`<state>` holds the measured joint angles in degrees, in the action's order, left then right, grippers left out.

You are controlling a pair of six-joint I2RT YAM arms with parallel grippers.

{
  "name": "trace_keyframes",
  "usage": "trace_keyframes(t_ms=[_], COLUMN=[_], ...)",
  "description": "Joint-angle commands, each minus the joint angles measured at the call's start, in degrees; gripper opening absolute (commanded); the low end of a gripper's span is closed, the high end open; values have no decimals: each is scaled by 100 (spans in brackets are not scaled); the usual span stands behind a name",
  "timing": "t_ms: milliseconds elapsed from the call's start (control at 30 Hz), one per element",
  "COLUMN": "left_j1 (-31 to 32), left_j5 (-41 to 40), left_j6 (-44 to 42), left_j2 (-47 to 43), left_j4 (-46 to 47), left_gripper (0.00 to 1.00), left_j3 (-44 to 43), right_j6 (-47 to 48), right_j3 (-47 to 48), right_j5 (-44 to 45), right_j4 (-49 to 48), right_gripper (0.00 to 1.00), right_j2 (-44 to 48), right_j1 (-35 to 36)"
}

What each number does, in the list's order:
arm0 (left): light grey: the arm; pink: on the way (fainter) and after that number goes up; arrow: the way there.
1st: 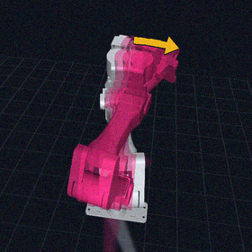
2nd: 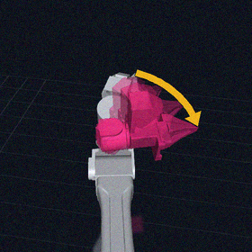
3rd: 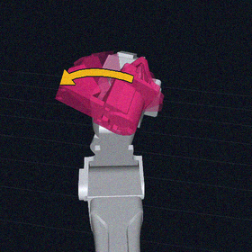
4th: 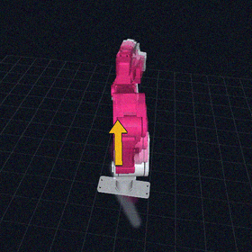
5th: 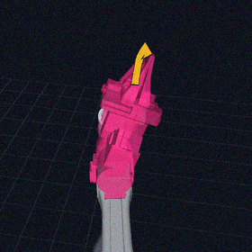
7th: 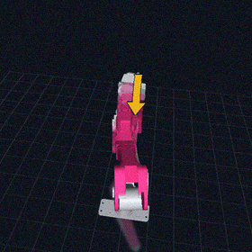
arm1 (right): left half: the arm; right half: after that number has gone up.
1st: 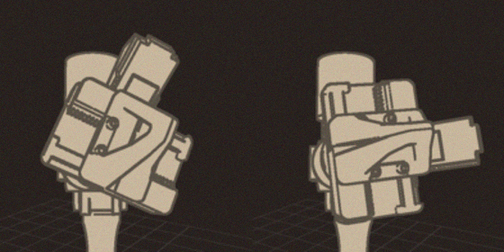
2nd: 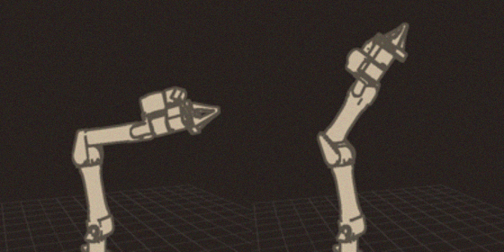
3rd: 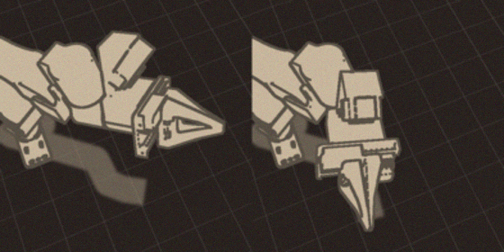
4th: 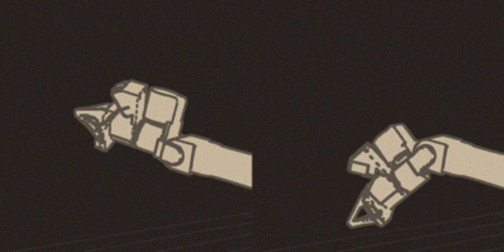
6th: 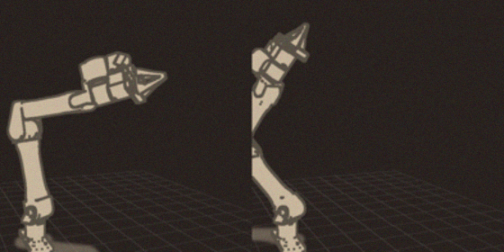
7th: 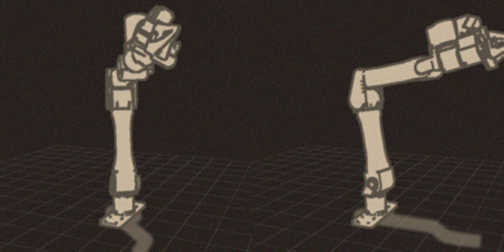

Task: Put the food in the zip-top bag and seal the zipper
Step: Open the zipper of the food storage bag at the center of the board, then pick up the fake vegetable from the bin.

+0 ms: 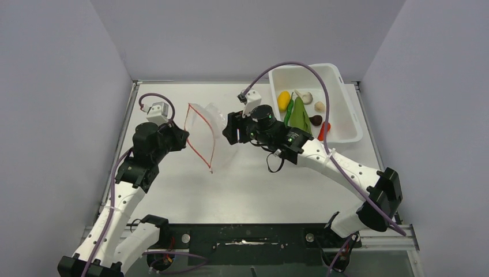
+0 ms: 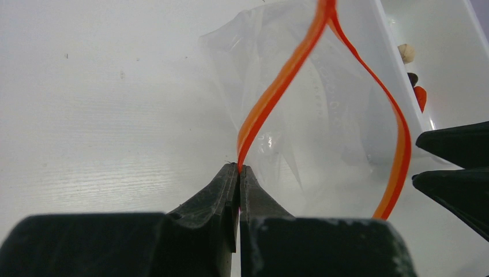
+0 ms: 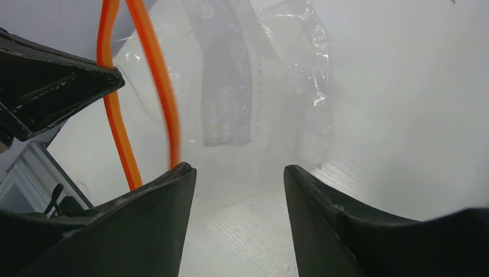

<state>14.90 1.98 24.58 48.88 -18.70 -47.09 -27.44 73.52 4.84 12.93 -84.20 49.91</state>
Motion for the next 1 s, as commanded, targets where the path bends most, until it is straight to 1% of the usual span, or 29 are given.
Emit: trace_keyframes(t_ms=[0, 100, 200, 333, 400, 500, 567, 633, 700, 800, 967], left_j1=[3, 11, 45, 148, 233, 417, 507, 592, 648, 694, 734], left_j5=[49, 139, 19, -252, -565, -1304, -1661, -1875, -2017, -2000, -1301], left_j6=[-202, -265, -299, -352, -378, -529, -792, -1080, -1231, -1251, -1002], left_j2=[-32, -59, -57, -90, -167, -251, -240, -177, -68, 187, 521], left_j4=[181, 220, 211, 142, 234, 473, 649, 839, 977, 992, 914], left_gripper=[0, 0, 0, 0, 0, 0, 0, 0, 0, 0, 0], left_j3=[-252, -249, -282, -419, -411, -416, -509, -611, -650, -582, -114], right_j6=[508, 787, 1016, 1251, 1464, 1632, 1717, 1797, 1863, 2002, 2107], right_j3=[716, 963, 1187, 1388, 1421, 1507, 1599, 1711, 1904, 2149, 2467], right_j5=[72, 281, 512, 599, 713, 750, 556, 352, 128, -72, -465], right_j4=[220, 570, 873, 1179, 1248, 1315, 1377, 1452, 1583, 1666, 1770], right_gripper=[62, 66, 67, 66, 66, 64, 62, 61, 60, 59, 60], right_j2=[117, 92, 19, -92, -148, -334, -539, -796, -1108, -1558, -2315], right_j1=[-104, -316, -666, -1377, -1745, -2396, -2869, -3370, -3704, -4034, -4378])
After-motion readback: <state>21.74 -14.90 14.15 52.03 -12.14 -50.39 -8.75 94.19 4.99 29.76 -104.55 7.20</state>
